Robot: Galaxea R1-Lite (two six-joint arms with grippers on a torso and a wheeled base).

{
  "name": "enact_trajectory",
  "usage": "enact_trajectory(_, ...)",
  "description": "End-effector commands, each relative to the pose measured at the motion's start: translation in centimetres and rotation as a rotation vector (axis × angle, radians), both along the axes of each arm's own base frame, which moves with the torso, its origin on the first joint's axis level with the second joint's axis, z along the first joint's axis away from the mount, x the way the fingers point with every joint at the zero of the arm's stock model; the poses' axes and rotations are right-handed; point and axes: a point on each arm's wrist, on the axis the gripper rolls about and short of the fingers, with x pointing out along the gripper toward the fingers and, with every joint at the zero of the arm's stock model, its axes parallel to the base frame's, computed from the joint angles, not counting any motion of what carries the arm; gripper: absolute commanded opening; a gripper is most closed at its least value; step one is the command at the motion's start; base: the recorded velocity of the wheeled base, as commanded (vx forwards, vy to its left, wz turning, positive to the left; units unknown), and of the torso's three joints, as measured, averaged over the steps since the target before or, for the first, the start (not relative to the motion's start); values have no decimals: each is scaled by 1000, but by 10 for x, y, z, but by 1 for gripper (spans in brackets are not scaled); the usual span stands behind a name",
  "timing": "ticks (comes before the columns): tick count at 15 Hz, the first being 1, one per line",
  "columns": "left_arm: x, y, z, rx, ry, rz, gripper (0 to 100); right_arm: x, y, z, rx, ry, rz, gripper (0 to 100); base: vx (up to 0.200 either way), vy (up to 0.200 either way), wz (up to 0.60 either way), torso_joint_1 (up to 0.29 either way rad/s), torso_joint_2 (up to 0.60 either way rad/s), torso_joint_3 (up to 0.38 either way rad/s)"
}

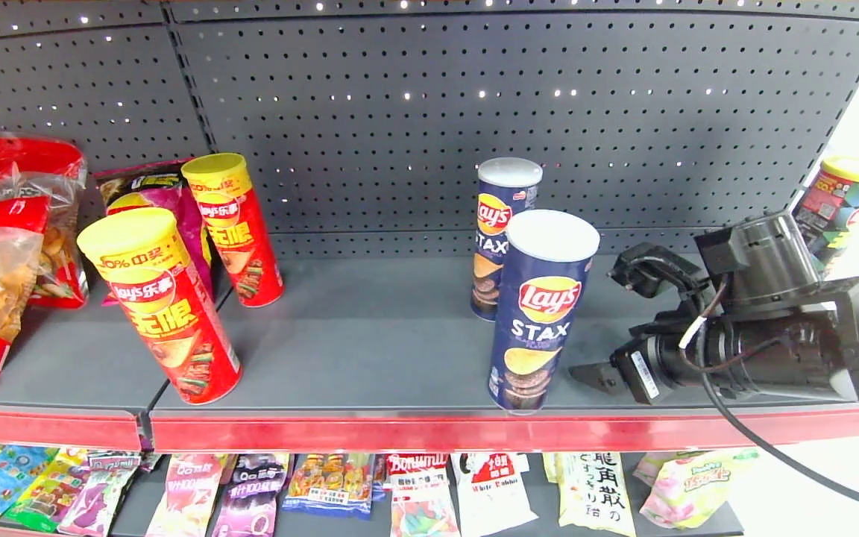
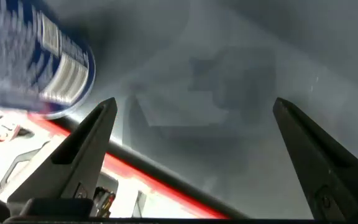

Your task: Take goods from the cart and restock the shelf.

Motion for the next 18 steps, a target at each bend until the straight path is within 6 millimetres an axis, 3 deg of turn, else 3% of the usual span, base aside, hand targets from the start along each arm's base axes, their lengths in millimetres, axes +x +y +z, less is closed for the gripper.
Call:
enact_trajectory(1,0,0,0,0,2,1,100,3,6,-2,-2,5,13,100,0,0,0,0,0,0)
enact_trajectory(18,0,0,0,-4,2,1,100,7,21,-5,-21,5,43,100,0,0,0,0,0,0)
